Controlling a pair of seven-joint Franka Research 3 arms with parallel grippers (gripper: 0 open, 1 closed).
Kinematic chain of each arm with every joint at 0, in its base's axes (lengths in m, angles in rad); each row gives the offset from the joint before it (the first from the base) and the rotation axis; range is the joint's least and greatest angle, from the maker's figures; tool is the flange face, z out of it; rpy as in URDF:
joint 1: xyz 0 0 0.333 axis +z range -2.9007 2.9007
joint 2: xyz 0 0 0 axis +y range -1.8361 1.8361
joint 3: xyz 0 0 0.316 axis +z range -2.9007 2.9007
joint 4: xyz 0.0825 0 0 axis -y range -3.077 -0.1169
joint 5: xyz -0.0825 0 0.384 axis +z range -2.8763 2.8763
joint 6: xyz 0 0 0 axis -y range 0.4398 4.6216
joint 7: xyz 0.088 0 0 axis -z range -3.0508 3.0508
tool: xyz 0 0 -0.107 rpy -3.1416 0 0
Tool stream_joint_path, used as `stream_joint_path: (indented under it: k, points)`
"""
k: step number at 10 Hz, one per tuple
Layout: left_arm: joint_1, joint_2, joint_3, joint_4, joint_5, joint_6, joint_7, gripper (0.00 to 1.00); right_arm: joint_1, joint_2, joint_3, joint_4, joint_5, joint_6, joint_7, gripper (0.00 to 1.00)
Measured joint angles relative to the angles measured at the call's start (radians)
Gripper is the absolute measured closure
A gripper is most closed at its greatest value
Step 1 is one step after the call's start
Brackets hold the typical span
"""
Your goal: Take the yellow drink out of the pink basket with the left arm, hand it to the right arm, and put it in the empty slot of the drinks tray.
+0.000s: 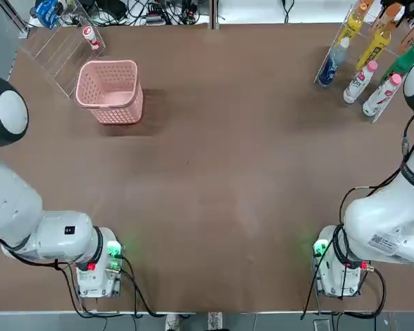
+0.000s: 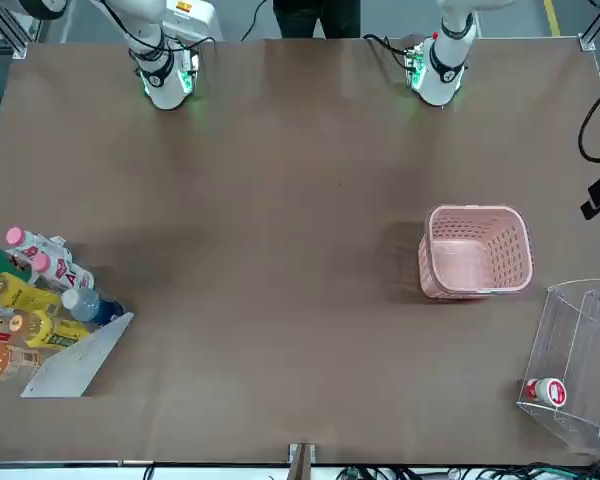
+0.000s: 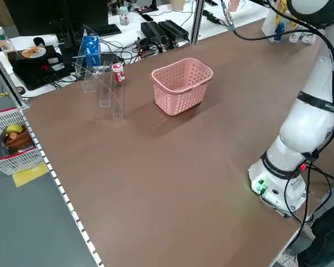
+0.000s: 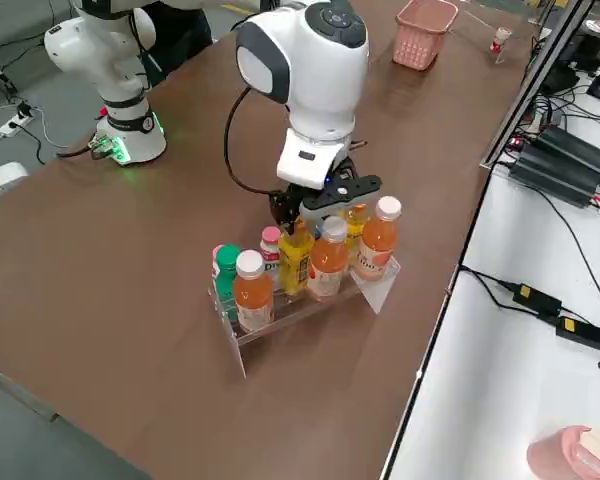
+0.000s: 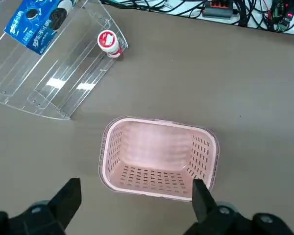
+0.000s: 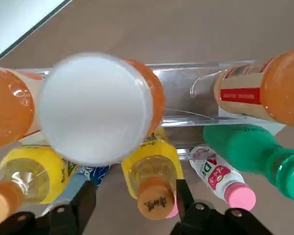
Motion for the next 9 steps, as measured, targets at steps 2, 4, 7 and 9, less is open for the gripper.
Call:
stream_joint_path:
  k: [2,4,7,9]
  points:
    - [0.0,0.0,0.0,0.0,0.0,0.0,0.0,0.0,0.0,-0.015,0.002,0.011,0.0,-0.001,-0.039,0.01]
    - [0.0,0.0,0.0,0.0,0.0,0.0,0.0,0.0,0.002,-0.05,0.004,0.02,0.0,-0.006,-0.06,0.01]
    - [0.001,0.0,0.0,-0.001,0.0,0.0,0.0,0.0,0.009,-0.126,0.016,0.024,0.0,-0.112,-0.179,0.01]
    - [0.001,0.0,0.0,-0.001,0.0,0.0,0.0,0.0,0.044,-0.184,0.022,0.027,0.0,-0.173,-0.259,0.01]
